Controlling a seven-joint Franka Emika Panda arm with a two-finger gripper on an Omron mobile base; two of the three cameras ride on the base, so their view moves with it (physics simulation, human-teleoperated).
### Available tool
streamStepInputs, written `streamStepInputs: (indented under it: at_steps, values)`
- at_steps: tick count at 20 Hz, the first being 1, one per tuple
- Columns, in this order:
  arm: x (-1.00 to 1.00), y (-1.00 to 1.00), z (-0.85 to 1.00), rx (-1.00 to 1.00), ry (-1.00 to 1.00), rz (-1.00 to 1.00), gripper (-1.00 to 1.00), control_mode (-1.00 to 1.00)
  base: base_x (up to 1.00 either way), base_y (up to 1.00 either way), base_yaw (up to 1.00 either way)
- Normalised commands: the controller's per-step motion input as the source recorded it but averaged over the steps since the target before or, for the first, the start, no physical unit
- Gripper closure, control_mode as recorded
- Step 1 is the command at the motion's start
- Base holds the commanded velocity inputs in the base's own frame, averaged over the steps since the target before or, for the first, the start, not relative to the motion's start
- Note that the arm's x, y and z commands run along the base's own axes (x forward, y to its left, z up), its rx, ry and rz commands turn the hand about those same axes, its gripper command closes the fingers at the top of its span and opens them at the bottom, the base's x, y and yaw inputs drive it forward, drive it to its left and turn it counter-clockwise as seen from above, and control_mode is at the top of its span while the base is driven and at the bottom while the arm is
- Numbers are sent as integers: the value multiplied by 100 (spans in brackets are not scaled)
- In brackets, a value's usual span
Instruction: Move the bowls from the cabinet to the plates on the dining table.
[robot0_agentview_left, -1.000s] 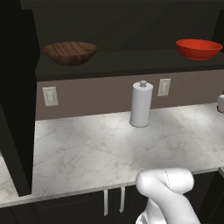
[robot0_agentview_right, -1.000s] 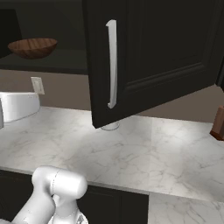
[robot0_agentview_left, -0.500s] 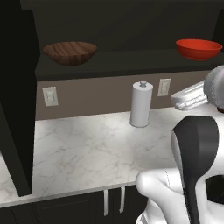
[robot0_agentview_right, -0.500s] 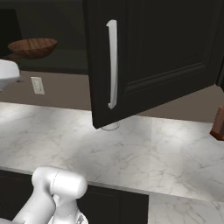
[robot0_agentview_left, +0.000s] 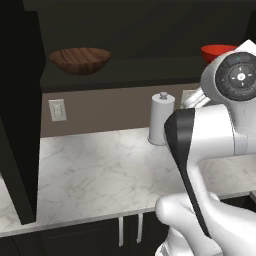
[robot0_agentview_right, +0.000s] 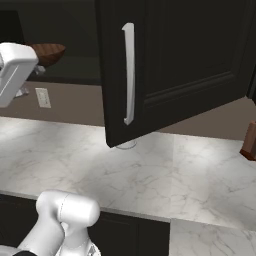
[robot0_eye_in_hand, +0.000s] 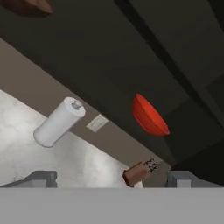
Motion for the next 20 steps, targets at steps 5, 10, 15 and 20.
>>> streamStepInputs:
  at_steps: [5,10,15,20]
  values:
    - [12,-9,0,-21,1,-6,-100,-100,0,0,0]
    - [7,-21,1,-17,7,-14,-100,-100,0,0,0]
    - [0,-25,7,-6,7,-25,-100,-100,0,0,0]
    - [0,-35,0,0,0,-31,-100,-100,0,0,0]
